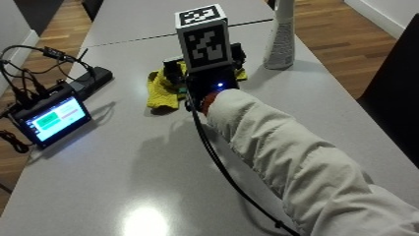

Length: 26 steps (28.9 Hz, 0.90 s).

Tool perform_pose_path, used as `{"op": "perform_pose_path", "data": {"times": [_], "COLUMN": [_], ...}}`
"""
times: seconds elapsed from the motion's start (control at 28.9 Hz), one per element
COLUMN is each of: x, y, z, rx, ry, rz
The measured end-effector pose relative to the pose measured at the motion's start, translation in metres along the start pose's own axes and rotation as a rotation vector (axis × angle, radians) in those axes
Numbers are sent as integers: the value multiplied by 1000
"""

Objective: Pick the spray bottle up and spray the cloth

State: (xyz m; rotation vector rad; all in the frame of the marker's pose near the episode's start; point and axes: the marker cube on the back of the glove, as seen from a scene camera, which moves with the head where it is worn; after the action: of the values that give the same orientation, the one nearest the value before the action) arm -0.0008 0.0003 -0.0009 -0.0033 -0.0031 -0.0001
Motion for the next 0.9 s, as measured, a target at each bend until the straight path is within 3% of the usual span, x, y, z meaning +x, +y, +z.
{"op": "perform_pose_path", "data": {"times": [0.35,0.59,0.66,0.8,0.9], "x": [1,40,60,134,172], "y": [9,50,58,72,71], "z": [-5,-7,-7,-7,-6], "rx": [-19,23,64,263,372], "ry": [-38,-293,-445,-1031,-1226], "rz": [-34,-129,-109,-18,18]}}
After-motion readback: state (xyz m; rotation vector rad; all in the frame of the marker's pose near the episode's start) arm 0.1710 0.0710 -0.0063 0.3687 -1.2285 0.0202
